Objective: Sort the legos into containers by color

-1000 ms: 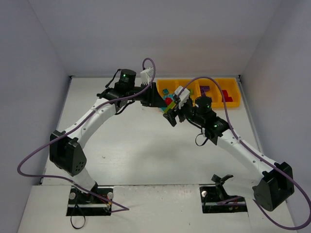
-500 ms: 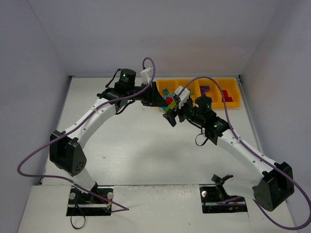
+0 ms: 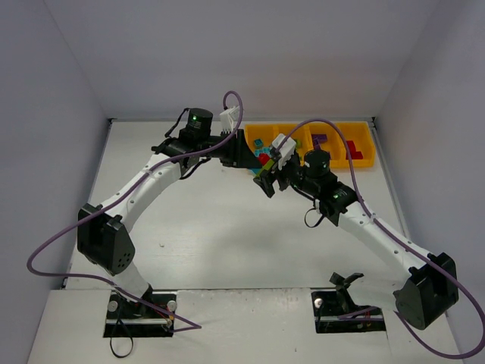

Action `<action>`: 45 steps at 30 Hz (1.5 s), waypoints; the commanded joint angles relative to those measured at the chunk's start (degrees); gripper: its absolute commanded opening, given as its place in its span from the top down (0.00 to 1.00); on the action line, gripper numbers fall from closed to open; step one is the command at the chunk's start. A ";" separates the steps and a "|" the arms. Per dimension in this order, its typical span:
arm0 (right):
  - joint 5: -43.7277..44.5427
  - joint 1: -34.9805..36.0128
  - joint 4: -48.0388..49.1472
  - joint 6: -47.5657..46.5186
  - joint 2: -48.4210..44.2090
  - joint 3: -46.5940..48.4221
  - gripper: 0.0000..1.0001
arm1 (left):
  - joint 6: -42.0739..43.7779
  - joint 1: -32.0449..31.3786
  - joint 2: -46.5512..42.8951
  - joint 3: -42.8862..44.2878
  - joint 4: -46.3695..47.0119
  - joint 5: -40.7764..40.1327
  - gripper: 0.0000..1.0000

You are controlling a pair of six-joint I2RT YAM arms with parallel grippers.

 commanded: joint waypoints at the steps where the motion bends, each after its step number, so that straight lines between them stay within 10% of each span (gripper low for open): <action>1: -0.90 -0.16 4.92 -0.54 0.11 3.27 0.20 | 1.40 -0.58 -3.16 2.41 1.57 0.80 1.00; 21: -1.16 -0.42 5.36 -0.28 -0.68 2.57 0.54 | 0.26 -0.67 -3.07 1.36 2.10 1.06 1.00; 25: -0.99 -0.68 5.36 -0.28 -1.12 2.04 0.81 | 0.00 -0.67 -3.33 1.36 1.92 -0.08 0.61; 29: -0.90 -0.95 4.92 -0.19 -1.82 1.25 1.00 | 0.00 -0.50 -3.86 1.89 1.75 -1.57 0.42; 37: -0.55 -1.30 4.48 -0.19 -2.97 0.29 1.00 | -1.14 -0.23 -4.04 2.50 2.45 -0.70 0.44; 45: -1.34 -1.30 4.48 0.16 -2.88 -0.07 1.00 | -2.02 -0.32 -3.77 1.19 5.35 0.71 0.78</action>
